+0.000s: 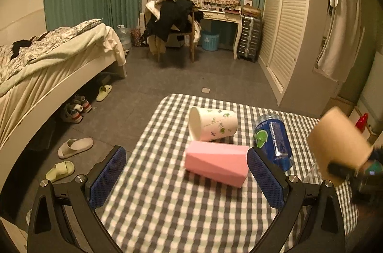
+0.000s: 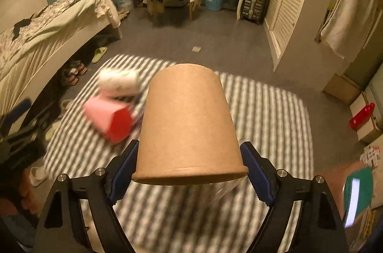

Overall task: Flip cup upside down
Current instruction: 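Carry the brown cup toward the left tool while the left tool grasps its side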

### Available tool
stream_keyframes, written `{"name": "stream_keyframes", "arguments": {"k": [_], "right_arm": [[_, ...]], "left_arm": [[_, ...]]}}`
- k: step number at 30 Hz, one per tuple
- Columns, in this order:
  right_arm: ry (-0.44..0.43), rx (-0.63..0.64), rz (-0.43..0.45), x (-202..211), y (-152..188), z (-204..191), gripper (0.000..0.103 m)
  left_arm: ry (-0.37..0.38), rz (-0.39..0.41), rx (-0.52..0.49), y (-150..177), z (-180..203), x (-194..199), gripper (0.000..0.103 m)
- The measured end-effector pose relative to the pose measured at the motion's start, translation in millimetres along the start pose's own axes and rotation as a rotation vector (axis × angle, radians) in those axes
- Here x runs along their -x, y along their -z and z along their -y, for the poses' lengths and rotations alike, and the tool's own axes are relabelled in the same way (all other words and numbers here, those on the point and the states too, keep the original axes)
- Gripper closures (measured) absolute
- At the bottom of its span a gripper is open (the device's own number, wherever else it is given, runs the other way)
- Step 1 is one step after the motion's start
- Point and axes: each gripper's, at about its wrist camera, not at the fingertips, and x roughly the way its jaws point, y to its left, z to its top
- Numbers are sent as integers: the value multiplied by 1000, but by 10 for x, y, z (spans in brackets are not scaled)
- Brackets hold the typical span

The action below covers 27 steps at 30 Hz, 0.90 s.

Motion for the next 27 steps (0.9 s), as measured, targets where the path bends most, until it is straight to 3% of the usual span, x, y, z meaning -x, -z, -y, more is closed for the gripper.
{"name": "stream_keyframes", "arguments": {"k": [7, 14, 21, 24, 27], "right_arm": [[-31, -51, -115, -195, 499, -560, 20], [19, -84, -176, -459, 719, -724, 19], [27, -64, -182, -513, 730, -761, 16], [17, -58, -135, -370, 696, -694, 4], [-12, -69, -76, -125, 630, -501, 2]], "left_arm": [[-1, -15, 3, 235, -294, 199, 0], [-33, -59, -7, 432, -515, 249, 0], [-29, -94, -6, 482, -559, 202, 0], [-17, -104, -14, 483, -498, 198, 0], [-3, -122, -21, 438, -385, 167, 0]]}}
